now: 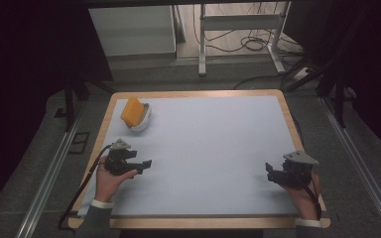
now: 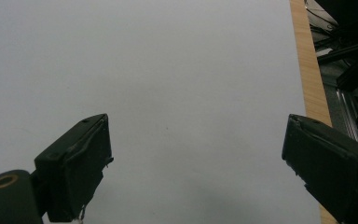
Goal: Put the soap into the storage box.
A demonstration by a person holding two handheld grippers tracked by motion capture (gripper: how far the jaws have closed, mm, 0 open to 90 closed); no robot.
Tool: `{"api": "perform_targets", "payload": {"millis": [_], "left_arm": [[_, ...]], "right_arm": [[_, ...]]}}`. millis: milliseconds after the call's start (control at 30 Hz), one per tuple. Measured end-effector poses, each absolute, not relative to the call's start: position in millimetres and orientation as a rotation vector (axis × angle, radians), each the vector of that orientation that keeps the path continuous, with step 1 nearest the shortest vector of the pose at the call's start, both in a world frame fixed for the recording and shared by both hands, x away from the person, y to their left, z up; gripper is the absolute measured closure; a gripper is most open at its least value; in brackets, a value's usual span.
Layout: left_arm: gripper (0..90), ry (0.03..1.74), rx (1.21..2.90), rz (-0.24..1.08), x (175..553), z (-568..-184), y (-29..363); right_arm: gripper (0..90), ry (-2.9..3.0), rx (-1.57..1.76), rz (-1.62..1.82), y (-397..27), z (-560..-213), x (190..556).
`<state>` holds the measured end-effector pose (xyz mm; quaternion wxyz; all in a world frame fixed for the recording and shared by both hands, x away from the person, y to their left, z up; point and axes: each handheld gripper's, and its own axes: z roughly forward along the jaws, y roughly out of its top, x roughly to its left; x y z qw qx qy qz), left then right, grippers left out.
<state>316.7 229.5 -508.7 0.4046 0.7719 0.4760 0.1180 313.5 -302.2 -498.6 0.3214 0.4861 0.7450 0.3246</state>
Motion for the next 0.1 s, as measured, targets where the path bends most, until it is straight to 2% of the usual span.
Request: {"api": "perform_targets", "payload": {"millis": [100], "left_arm": [[22.2,1.203,1.959,0.295,317.0,-509.6,229.5]], "right_arm": [[8.2,1.957,1.273,0.851,-302.0,-498.1,314.0]]}}
